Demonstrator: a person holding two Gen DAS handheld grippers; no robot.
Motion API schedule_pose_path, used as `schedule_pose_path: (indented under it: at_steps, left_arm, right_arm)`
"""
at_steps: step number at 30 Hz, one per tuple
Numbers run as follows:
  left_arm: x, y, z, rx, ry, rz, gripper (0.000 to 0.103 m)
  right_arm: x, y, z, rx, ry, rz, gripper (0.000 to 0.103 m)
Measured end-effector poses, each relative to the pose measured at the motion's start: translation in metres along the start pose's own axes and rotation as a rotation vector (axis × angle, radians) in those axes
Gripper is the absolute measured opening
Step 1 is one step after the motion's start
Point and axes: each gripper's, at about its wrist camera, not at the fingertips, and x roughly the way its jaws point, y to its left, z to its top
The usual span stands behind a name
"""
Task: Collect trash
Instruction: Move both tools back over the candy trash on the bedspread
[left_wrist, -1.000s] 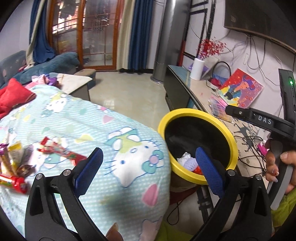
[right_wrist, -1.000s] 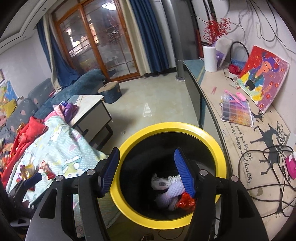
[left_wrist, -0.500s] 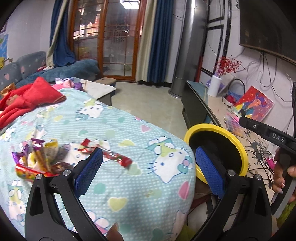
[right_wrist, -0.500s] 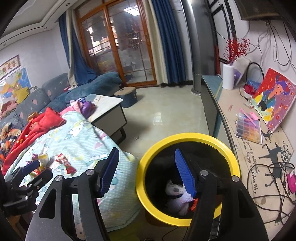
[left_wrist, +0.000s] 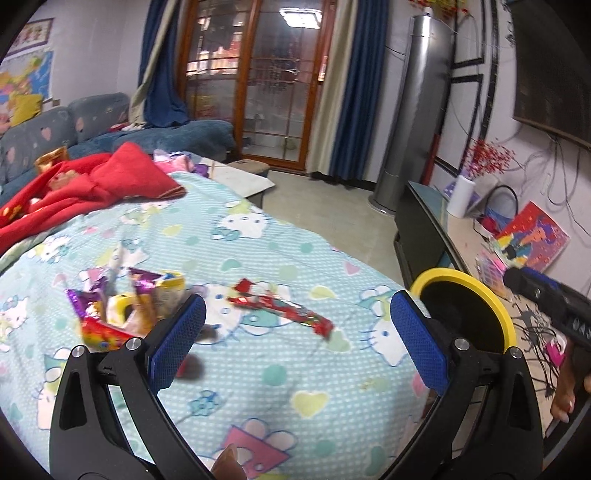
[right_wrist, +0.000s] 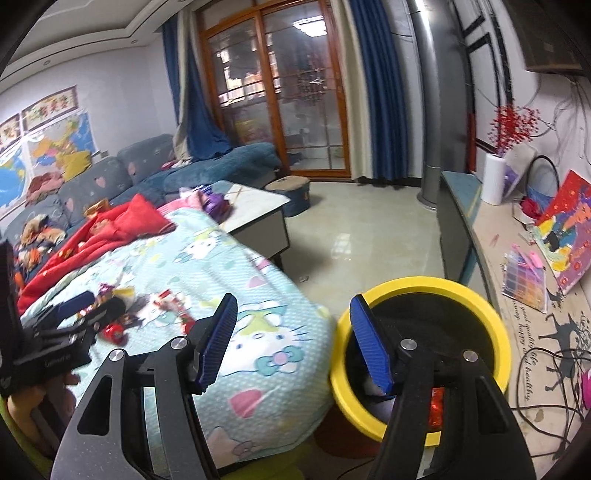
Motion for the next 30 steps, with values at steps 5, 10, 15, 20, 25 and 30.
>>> schedule_pose_path:
  at_steps: [5,10,15,20,25,30]
  left_arm:
    - [-0.002,0.021,0.002,-0.042,-0.010,0.035,0.092]
    - [-0.003,0.042,0.002,-0.084,-0.006,0.082,0.092]
    - [-0.009,0.061,-0.002,-0.118,0.000,0.129,0.092]
    - [-0.017,0.089,-0.006,-0.189,0.003,0.172,0.092]
    - [-0.020,0.115,-0.013,-0.269,0.024,0.189,0.092]
    - [-0.018,0.141,-0.025,-0.372,0.051,0.151,0.092]
  right_arm:
    - [0.004,0.022,-0.002,-0.054,0.014,0.039,0.061]
    - [0.010,0.042,-0.002,-0.098,0.027,0.064,0.062]
    - [0.020,0.059,-0.002,-0.128,0.038,0.090,0.063]
    - [0.037,0.079,-0.003,-0.173,0.071,0.121,0.063]
    - [0.061,0.103,-0.003,-0.218,0.111,0.155,0.063]
    - [0.088,0.121,-0.005,-0.255,0.148,0.161,0.063]
